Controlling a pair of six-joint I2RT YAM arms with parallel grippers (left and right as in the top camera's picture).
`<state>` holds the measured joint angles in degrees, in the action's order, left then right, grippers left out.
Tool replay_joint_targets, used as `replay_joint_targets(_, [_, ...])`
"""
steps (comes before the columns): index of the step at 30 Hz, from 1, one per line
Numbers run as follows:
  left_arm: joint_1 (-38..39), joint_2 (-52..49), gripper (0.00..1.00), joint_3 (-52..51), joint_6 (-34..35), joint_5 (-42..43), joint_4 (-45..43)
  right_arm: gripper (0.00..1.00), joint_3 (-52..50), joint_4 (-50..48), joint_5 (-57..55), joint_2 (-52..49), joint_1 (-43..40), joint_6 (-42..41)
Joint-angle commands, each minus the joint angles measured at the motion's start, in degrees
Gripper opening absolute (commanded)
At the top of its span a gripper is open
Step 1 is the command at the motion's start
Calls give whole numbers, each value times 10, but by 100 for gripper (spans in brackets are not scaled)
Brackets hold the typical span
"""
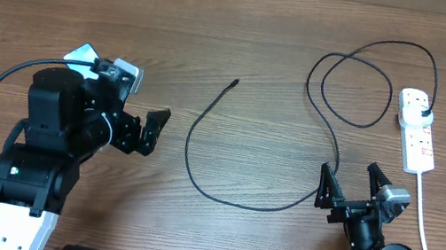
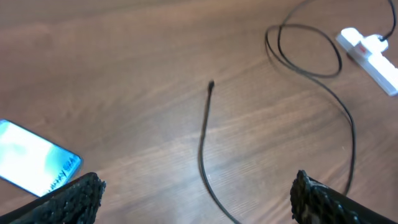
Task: Plug charger to phone and switch on socket
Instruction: 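Move the left gripper forward toward the smartphone on the left, then close the left gripper on the smartphone's edge and lift it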
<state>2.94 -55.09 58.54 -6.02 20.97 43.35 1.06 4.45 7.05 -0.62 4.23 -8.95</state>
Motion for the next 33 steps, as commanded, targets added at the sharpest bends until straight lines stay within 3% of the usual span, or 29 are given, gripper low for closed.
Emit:
replay_joint_targets(1, [-4, -9, 100, 14, -1, 16, 10, 100, -6, -2, -5, 5, 3, 3])
replay_joint_targets(8, [-3, -49, 99, 15, 24, 31, -8, 100, -6, -3, -5, 5, 3, 3])
replay_joint_targets(11, [-3, -84, 100, 19, 68, 30, -34, 100, -6, -2, -5, 5, 3, 3])
replay_joint_targets(16, [-3, -141, 100, 80, 71, 17, -4, 100, -6, -3, -5, 5, 3, 3])
replay_joint_targets(25, [-3, -255, 100, 282, 133, -117, 141, 100, -6, -3, -5, 5, 3, 3])
replay_joint_targets(29, [-3, -295, 100, 356, 218, -188, 195, 100, -6, -2, -5, 5, 3, 3])
replay_joint_targets(33, [-3, -314, 99, 360, 279, -247, 204, 100, -6, -2, -5, 5, 3, 3])
